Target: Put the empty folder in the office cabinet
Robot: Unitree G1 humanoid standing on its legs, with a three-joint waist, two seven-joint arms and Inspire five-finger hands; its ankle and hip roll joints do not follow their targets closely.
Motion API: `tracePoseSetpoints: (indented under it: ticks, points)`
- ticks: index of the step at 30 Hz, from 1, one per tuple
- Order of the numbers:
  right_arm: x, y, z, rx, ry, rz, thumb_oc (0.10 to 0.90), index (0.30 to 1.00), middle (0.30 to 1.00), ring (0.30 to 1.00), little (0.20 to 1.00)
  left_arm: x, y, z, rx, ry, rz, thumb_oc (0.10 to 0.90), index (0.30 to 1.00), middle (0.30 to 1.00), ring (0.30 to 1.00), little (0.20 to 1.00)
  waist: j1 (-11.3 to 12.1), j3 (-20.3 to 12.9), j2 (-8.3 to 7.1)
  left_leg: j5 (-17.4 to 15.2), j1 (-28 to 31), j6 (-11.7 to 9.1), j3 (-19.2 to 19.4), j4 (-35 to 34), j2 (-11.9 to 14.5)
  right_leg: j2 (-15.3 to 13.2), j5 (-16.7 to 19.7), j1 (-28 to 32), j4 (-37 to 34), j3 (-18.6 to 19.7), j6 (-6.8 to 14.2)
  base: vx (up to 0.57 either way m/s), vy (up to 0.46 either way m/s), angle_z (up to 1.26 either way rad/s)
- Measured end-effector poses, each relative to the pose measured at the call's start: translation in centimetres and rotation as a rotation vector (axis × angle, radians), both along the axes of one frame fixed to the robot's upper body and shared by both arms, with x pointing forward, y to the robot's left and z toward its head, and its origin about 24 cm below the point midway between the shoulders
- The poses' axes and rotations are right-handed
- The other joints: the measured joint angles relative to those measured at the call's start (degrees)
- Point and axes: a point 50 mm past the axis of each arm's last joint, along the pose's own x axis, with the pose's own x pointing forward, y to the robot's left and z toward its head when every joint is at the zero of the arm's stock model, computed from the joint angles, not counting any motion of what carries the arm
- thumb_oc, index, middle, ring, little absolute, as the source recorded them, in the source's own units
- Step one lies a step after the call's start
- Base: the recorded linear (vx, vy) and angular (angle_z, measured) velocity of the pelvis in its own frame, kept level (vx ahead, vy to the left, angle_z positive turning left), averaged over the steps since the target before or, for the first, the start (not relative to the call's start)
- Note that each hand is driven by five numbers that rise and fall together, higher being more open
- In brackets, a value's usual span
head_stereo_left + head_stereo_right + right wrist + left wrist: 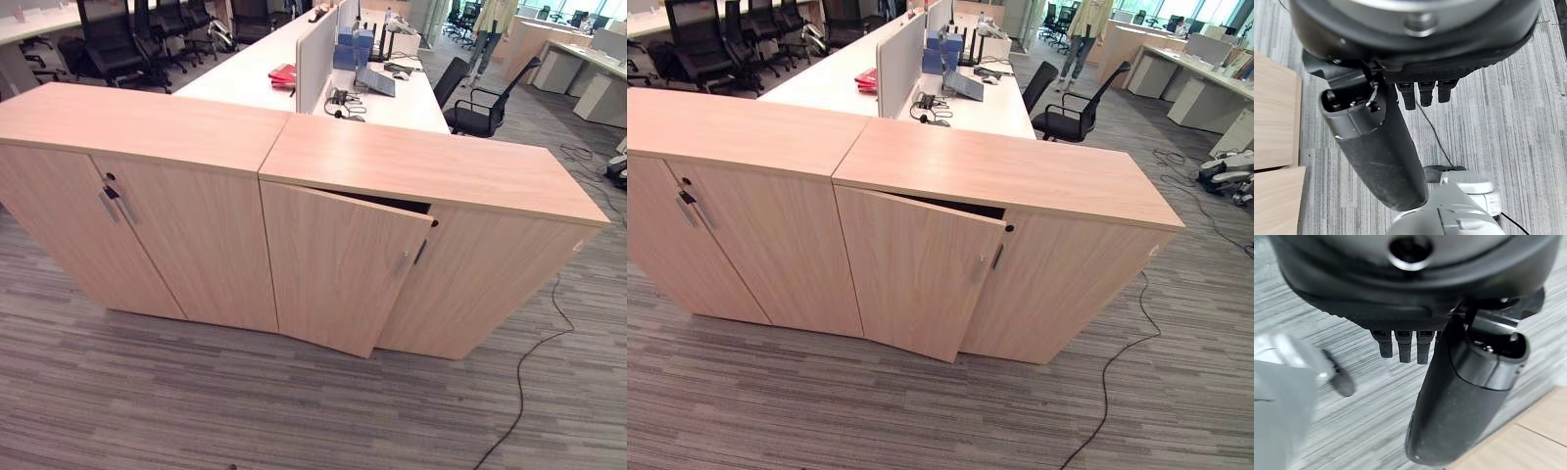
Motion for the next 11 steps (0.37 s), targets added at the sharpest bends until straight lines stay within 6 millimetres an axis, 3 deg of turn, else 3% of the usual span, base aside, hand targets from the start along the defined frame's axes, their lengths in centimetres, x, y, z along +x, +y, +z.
tracePoseSetpoints:
  ticks: [3, 6, 9, 11]
  points:
    - [-0.4, 0.0, 0.0, -0.011, 0.012, 0.002, 0.800, 0.900, 0.900, 0.900, 0.900, 2.5, -0.3, 0.5, 0.049, -0.053, -0.140, 0.800, 0.900, 0.900, 0.900, 0.900, -0.1, -0.4, 1.14, 0.0, -0.2, 0.1, 0.6, -0.1, -0.1, -0.1, 0.2, -0.2, 0.0, 0.3, 0.3, 0.00, 0.019, -0.09]
    - [-0.3, -0.1, 0.0, -0.030, 0.012, 0.005, 0.800, 0.900, 0.900, 0.900, 0.900, 5.3, -1.0, 1.0, 0.106, -0.103, -0.324, 0.800, 0.900, 0.900, 0.900, 0.900, -0.3, -0.5, 1.05, 0.3, -0.1, 0.8, 0.9, 0.1, 0.0, -0.1, 0.3, -0.3, 0.0, 0.6, 0.3, -0.01, 0.019, -0.06]
    - [-0.1, -0.3, 0.1, -0.047, 0.009, 0.017, 0.800, 0.900, 0.900, 0.900, 0.900, 6.1, -2.0, 1.0, 0.142, -0.070, -0.514, 0.800, 0.900, 0.900, 0.900, 0.900, -0.8, -0.5, 0.90, 0.5, 0.0, 1.3, 1.1, 0.1, 0.0, -0.1, 0.2, -0.2, 0.0, 0.9, 0.3, 0.00, 0.012, -0.04]
    - [0.1, -0.3, 0.1, -0.048, 0.002, 0.019, 0.800, 0.900, 0.900, 0.900, 0.900, 5.5, -2.2, 0.7, 0.146, -0.033, -0.577, 0.800, 0.900, 0.900, 0.900, 0.900, -1.7, -0.5, 0.82, 0.5, 0.0, 1.4, 1.1, 0.1, 0.0, -0.1, 0.4, -0.2, 0.0, 0.9, 0.0, 0.00, 0.000, 0.00]
